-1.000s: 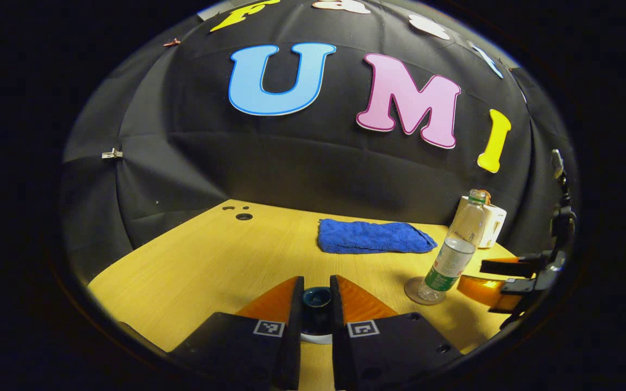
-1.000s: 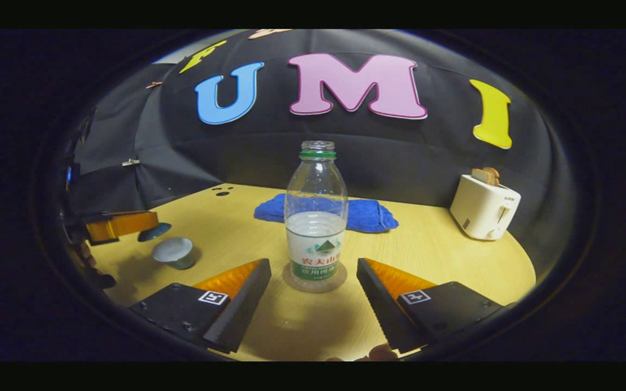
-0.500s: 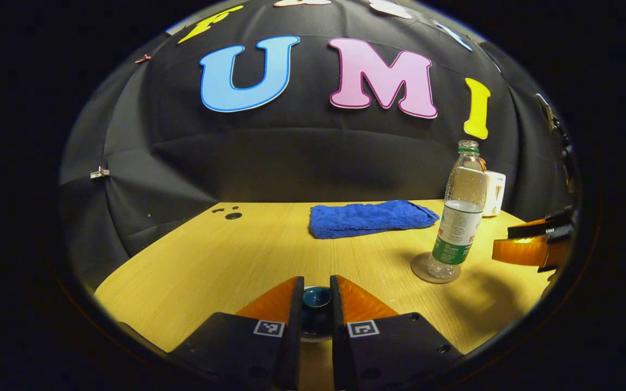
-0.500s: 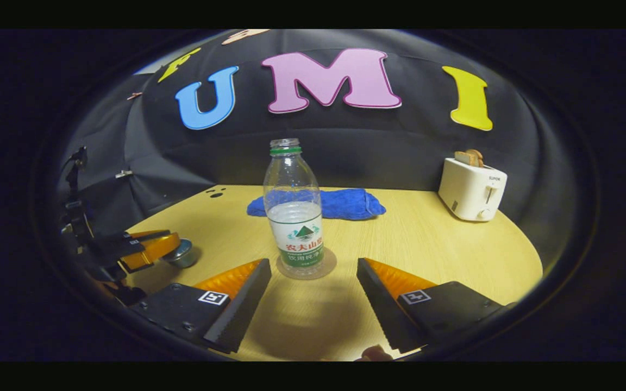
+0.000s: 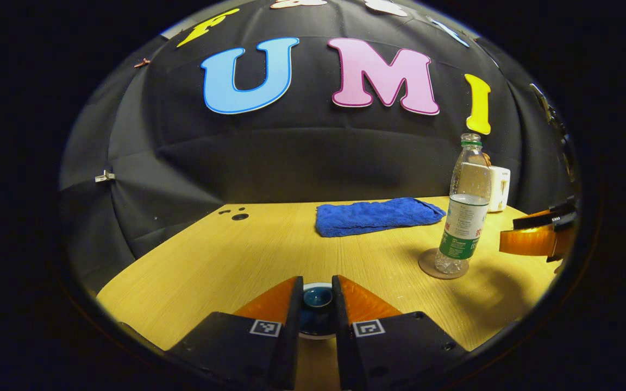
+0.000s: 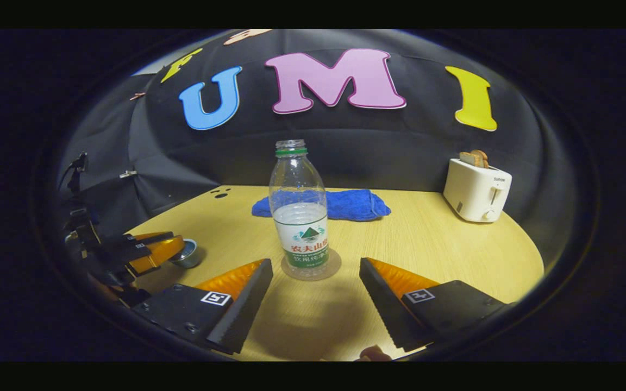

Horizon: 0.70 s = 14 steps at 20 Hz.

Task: Open the teacup lid with one hand, grasp the water bottle and pour water into the teacup with the other hand; after pouring, place the water bottle on the coaster and then close the teacup lid.

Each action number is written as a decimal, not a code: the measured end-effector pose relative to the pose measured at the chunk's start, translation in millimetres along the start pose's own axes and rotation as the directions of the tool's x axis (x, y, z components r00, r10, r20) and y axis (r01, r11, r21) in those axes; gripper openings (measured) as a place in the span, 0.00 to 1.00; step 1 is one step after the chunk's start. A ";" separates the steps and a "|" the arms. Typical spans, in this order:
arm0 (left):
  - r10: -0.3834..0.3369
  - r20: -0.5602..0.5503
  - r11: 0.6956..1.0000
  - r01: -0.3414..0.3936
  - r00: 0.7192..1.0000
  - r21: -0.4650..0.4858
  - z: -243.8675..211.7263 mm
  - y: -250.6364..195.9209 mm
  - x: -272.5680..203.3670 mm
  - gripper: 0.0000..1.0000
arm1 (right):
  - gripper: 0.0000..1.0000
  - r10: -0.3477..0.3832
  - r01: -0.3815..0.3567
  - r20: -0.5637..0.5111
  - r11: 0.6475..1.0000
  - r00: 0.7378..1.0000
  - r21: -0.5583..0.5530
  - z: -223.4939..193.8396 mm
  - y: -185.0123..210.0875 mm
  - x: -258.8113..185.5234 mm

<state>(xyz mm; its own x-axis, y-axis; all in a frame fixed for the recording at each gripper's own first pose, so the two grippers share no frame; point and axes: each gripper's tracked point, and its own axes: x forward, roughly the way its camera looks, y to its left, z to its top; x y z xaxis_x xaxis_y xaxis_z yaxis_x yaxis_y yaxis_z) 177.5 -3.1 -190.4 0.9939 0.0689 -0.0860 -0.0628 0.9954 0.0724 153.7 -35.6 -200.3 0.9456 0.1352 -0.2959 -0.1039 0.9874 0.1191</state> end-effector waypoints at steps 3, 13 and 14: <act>-0.001 0.017 1.000 0.001 1.000 -0.018 21.7 2.3 -11.9 0.69 | 0.99 -0.006 0.006 -0.002 1.000 1.000 0.022 14.3 0.0 -12.8; -0.050 0.092 0.999 0.048 0.994 0.019 164.4 -25.3 -119.6 0.97 | 0.99 -0.037 0.033 0.138 0.999 0.990 0.028 130.5 9.7 -105.7; -0.050 0.108 0.999 0.049 0.993 0.012 179.9 -27.1 -130.0 0.97 | 0.99 -0.041 0.036 0.156 0.999 0.987 0.038 141.0 11.6 -116.5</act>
<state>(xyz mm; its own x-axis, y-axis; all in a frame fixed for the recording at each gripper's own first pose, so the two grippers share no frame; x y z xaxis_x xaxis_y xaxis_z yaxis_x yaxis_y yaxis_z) 66.4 -51.0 -2.5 0.9998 0.0114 0.0178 -0.0128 0.9967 0.0804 85.8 -51.4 -30.8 0.9856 0.0798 -0.1490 -0.0582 0.9878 0.1442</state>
